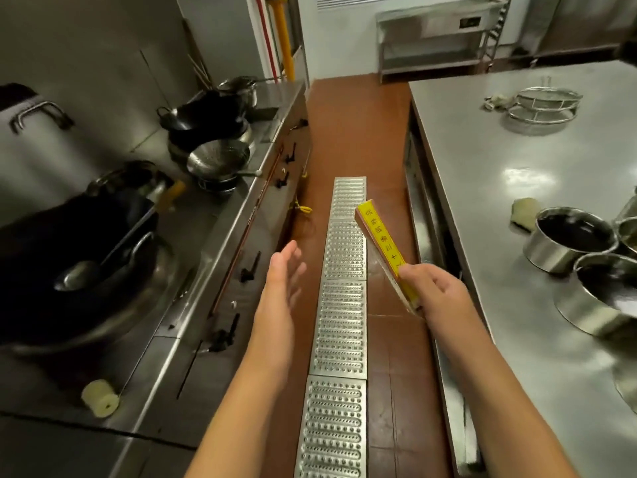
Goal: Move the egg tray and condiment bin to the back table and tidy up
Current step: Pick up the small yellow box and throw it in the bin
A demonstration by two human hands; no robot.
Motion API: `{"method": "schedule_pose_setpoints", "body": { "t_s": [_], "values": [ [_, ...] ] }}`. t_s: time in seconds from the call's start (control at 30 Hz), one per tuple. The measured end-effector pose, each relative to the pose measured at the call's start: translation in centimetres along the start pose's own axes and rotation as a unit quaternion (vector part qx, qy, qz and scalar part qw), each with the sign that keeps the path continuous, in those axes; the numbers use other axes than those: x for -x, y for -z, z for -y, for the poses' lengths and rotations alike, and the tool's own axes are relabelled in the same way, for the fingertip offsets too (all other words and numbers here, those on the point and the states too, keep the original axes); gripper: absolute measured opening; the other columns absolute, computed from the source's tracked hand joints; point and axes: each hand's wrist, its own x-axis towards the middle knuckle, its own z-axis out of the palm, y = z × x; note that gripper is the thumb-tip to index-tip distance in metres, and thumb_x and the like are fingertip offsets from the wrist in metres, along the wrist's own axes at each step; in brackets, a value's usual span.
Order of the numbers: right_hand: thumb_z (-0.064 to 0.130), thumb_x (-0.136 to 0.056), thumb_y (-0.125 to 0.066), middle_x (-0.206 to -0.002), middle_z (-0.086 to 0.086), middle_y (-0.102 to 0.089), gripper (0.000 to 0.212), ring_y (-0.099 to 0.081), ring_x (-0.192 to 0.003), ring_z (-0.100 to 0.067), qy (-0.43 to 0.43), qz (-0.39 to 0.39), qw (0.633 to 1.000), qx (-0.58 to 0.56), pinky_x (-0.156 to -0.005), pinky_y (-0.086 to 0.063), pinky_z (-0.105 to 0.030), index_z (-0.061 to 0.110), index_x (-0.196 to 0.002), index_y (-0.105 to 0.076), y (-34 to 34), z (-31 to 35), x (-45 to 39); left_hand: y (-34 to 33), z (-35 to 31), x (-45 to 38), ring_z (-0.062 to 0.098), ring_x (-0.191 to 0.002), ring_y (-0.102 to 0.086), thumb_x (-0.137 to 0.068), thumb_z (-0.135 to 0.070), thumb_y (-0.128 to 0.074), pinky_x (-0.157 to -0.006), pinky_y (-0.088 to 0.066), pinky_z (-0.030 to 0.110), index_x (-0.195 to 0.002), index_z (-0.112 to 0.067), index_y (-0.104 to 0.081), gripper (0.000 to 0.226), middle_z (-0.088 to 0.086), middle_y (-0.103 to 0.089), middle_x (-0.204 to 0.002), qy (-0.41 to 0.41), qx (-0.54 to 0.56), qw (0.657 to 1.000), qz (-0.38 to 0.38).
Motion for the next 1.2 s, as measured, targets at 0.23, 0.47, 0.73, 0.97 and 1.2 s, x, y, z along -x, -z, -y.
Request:
{"method": "schedule_pose_setpoints", "body": {
  "t_s": [0.23,0.47,0.73,0.97,1.2],
  "values": [
    [0.058,-0.072,-0.062,-0.083,-0.013,-0.068,0.05,-0.059,-0.07,-0.008,-0.027,0.006,0.999,0.033,-0.064,-0.047,-0.019,0.012,-0.087,-0.073,-2.4,-1.0,-8.9,0.9,1.7,-9.8,-0.004,-0.127,-0.05,-0.084,-0.072,-0.028,-0.117,-0.03,0.037,-0.144,-0.036,-0.043,0.072,-0.018,-0.052,-0.143,0.022,0.008,1.0,-0.009],
    [0.052,-0.074,-0.061,-0.078,-0.004,-0.069,0.042,-0.059,-0.065,-0.004,-0.002,-0.034,0.998,0.056,-0.056,-0.045,-0.012,0.014,-0.085,-0.074,-4.7,0.8,-18.2,1.6,2.2,-21.3,-0.005,-0.125,-0.052,-0.082,-0.075,-0.03,-0.11,-0.035,0.029,-0.142,-0.038,-0.044,0.072,-0.02,-0.053,-0.14,0.018,0.044,0.998,0.031],
    [0.056,-0.072,-0.063,-0.087,0.01,-0.074,0.041,-0.069,-0.079,-0.009,-0.028,-0.064,0.996,0.061,-0.063,-0.052,-0.018,0.019,-0.088,-0.074,-3.9,0.4,-26.8,-3.1,2.1,-32.1,-0.01,-0.112,-0.059,-0.079,-0.072,-0.034,-0.077,-0.046,0.004,-0.131,-0.039,-0.049,0.064,-0.034,-0.066,-0.111,0.022,0.066,0.994,0.083],
    [0.06,-0.066,-0.063,-0.079,0.011,-0.073,0.043,-0.067,-0.071,-0.004,-0.015,-0.05,0.998,0.037,-0.057,-0.05,-0.014,0.024,-0.085,-0.075,-1.5,2.7,-36.1,-7.4,0.5,-39.4,-0.008,-0.115,-0.058,-0.072,-0.075,-0.036,-0.087,-0.046,0.011,-0.14,-0.035,-0.046,0.079,-0.023,-0.061,-0.129,0.011,0.056,0.996,0.069],
    [0.067,-0.064,-0.059,-0.08,0.009,-0.072,0.043,-0.067,-0.07,-0.01,0.019,-0.009,1.0,0.02,-0.059,-0.054,-0.021,0.033,-0.085,-0.073,-1.2,4.9,-44.4,-10.1,-1.9,-45.6,-0.002,-0.128,-0.05,-0.081,-0.072,-0.03,-0.113,-0.033,0.031,-0.145,-0.032,-0.043,0.076,-0.014,-0.05,-0.145,-0.028,0.015,0.999,0.029]
  ]
}}
